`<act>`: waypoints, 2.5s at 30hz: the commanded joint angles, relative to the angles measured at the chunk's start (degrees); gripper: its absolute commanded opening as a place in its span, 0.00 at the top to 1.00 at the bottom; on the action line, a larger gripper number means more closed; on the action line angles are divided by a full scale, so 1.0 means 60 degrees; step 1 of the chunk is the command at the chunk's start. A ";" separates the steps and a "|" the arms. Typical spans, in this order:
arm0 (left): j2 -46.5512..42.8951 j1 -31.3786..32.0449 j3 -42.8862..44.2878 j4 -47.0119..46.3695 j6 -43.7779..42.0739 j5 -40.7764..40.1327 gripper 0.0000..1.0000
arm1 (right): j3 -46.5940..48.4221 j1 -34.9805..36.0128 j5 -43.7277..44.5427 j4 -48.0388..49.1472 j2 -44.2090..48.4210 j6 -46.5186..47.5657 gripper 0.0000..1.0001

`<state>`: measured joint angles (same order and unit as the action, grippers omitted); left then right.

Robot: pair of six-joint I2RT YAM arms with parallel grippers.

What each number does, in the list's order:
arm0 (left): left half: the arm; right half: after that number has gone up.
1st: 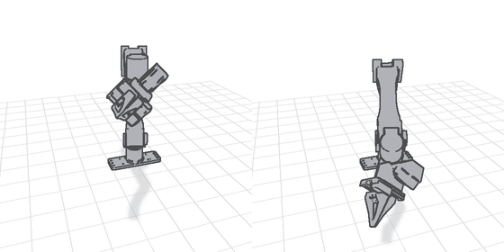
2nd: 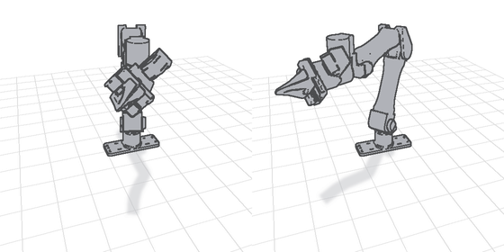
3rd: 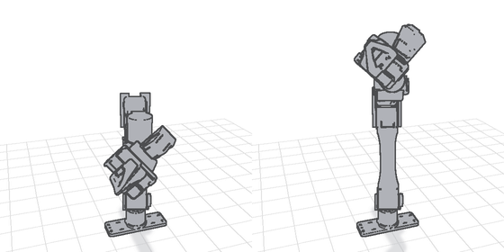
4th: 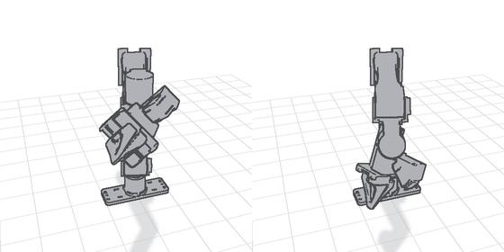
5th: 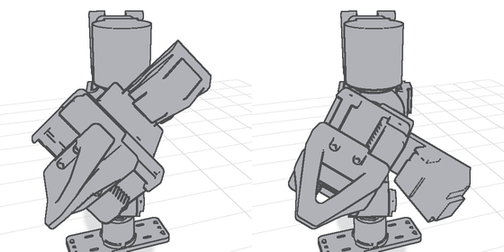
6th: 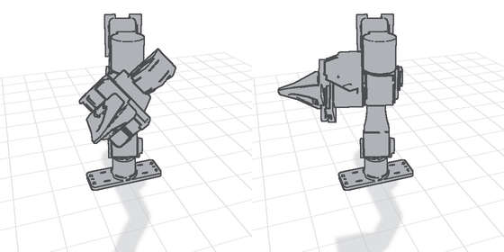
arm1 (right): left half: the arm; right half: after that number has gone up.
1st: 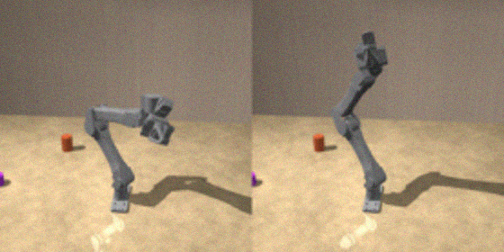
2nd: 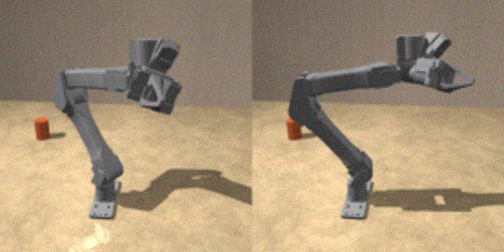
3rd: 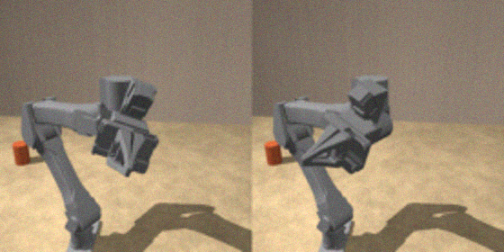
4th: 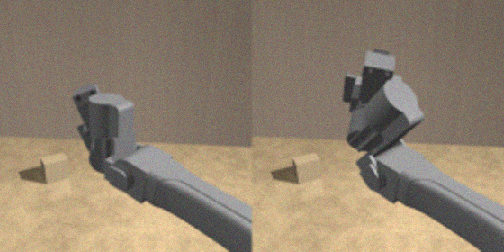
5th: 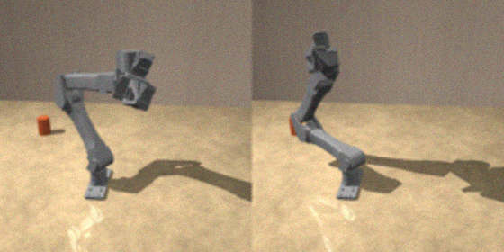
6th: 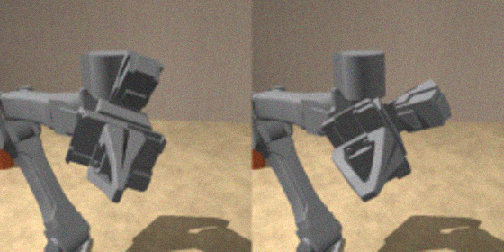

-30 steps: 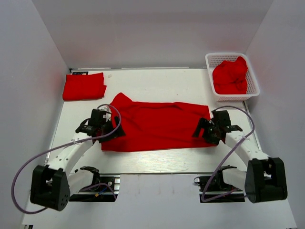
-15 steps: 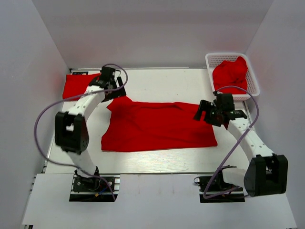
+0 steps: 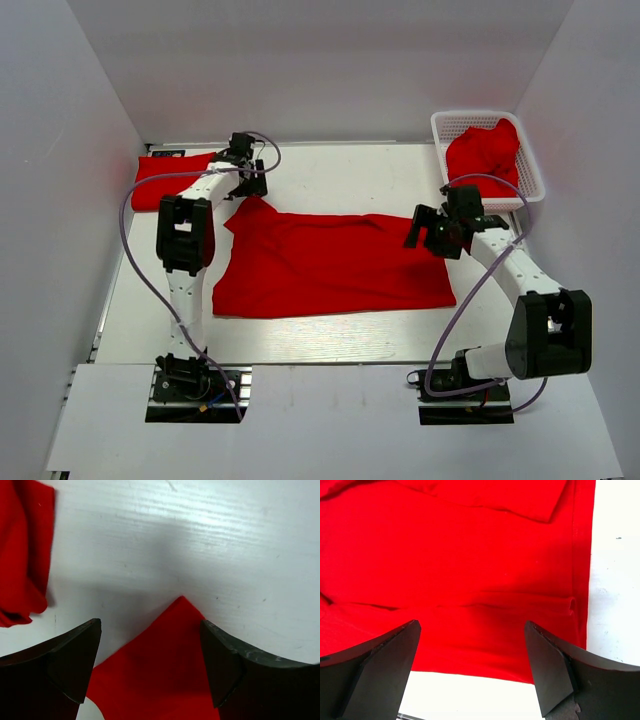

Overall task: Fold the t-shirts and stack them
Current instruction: Grap the side of the flattened tshirt furthest away from the robot with both arms

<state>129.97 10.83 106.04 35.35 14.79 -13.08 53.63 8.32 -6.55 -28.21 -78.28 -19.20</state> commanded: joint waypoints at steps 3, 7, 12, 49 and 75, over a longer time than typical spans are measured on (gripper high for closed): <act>-0.0552 -0.0003 -0.0822 -0.0412 -0.0559 0.0275 0.12 | 0.0466 -0.0053 0.0138 -0.0045 -0.0283 0.0110 0.10; -0.1022 -0.0003 -0.2158 -0.1508 -0.0459 0.0496 0.12 | 0.0525 -0.0039 0.0125 -0.0045 -0.0459 0.0139 0.10; -0.0483 -0.0003 -0.1986 -0.1512 -0.0458 0.0714 0.29 | 0.0613 -0.0024 0.0036 0.0057 -0.0576 0.0124 0.10; -0.1140 -0.0003 -0.0974 -0.2787 -0.2508 0.2356 1.00 | 0.2239 -0.0316 0.0813 0.1667 -0.4075 0.0285 0.10; -0.1888 0.0085 -0.1457 -0.3212 -0.3227 0.2444 0.95 | 0.2590 -0.0317 0.0915 0.1845 -0.3419 0.0622 1.00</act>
<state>122.04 11.11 97.86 17.30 -4.69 0.73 66.46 6.70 -1.45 -17.80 -100.86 -17.02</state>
